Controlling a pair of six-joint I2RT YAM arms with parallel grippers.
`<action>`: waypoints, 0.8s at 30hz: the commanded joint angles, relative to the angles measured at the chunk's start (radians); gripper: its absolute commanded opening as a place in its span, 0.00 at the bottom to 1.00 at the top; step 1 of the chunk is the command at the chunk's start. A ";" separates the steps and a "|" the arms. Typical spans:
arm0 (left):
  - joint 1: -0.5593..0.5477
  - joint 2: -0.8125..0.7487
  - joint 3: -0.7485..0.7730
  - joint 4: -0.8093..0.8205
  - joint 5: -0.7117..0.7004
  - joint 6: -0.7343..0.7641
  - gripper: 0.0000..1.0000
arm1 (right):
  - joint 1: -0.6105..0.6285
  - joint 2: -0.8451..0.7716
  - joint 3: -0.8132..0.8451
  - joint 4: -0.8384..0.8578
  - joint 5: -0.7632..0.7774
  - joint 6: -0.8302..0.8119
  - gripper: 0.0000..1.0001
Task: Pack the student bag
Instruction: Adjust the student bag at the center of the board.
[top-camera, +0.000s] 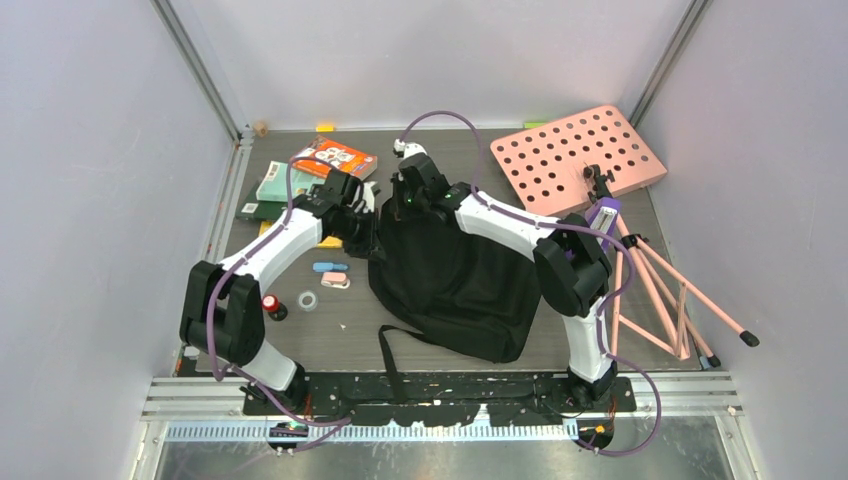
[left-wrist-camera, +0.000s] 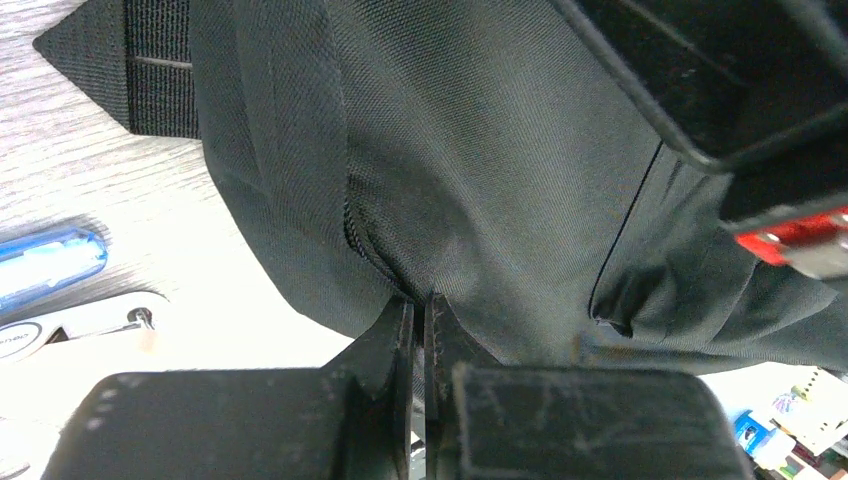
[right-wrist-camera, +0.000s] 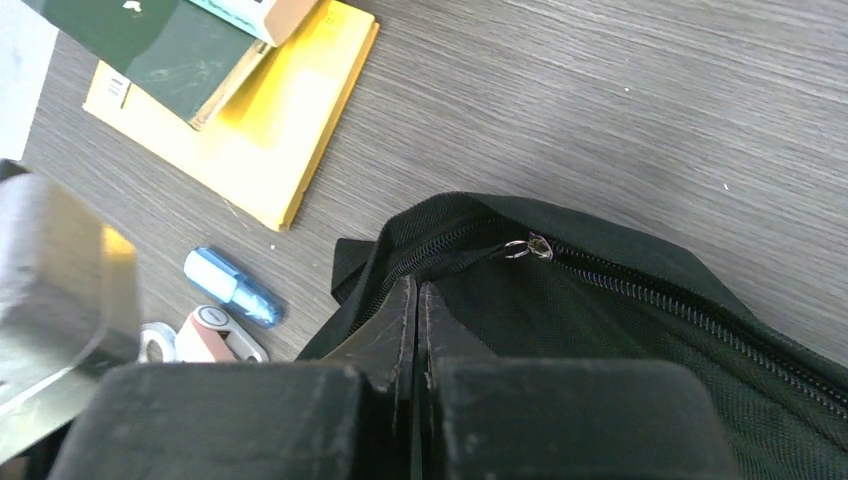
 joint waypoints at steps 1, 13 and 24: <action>0.009 -0.029 0.021 0.037 0.004 0.002 0.00 | 0.023 -0.020 0.053 0.050 -0.084 0.013 0.00; 0.012 -0.182 0.017 0.018 -0.277 0.061 0.46 | 0.022 -0.139 0.001 0.004 0.022 0.000 0.43; 0.009 -0.157 0.082 0.115 -0.197 0.043 0.56 | 0.004 -0.360 -0.100 -0.137 0.274 -0.023 0.67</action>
